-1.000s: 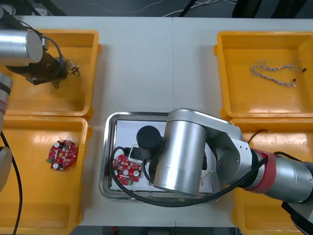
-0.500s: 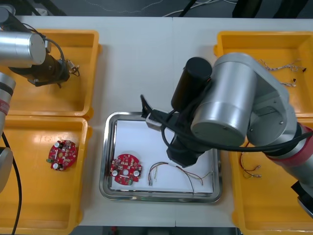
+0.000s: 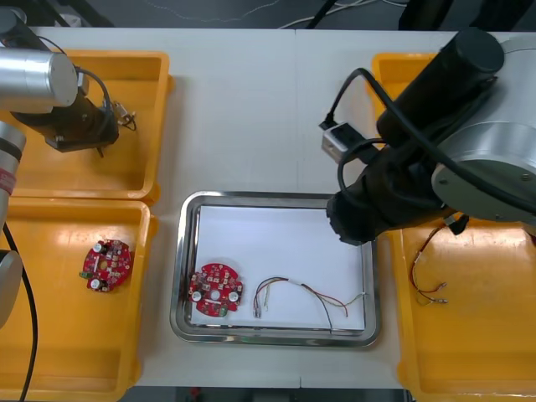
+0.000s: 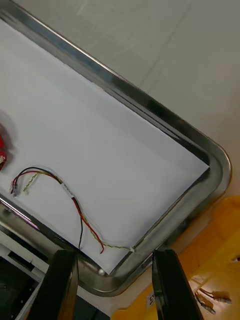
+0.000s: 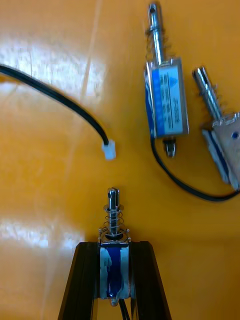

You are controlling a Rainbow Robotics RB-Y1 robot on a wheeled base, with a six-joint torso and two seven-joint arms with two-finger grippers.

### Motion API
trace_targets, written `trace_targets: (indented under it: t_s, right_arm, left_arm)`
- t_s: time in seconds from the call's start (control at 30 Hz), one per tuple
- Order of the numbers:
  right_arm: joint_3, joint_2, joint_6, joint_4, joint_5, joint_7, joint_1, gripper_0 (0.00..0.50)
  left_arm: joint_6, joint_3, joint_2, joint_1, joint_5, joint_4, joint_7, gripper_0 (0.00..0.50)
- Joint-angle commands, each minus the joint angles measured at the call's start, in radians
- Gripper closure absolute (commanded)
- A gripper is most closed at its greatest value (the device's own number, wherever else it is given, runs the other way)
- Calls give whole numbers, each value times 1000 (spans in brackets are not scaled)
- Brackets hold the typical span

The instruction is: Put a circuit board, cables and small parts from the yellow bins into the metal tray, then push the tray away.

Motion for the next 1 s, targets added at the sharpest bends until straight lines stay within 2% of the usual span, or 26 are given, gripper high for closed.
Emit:
trace_targets:
  t_s: [0.03, 0.1, 0.37, 0.57, 0.83, 1.0]
  right_arm:
    - [-100, -67, 4, -57, -16, -63, 64, 70]
    - [-172, -92, 4, -75, -25, -103, 111, 71]
    - [-344, -144, 4, -83, -36, -193, 214, 71]
    - [-419, -164, 4, -69, 27, -204, 268, 71]
    - [-504, -176, 4, 23, 110, -202, 285, 69]
    - [-541, -191, 4, 74, 119, -187, 285, 72]
  left_arm:
    - [72, 43, 7, -25, 13, -102, -118, 500]
    - [125, 49, 18, -8, 22, -157, -118, 500]
    - [226, 76, 38, 50, 59, -298, -120, 500]
    - [323, 118, 46, 91, 87, -419, -120, 500]
    - [460, 173, 54, 148, 119, -571, -127, 500]
    - [526, 192, 64, 194, 142, -660, -129, 500]
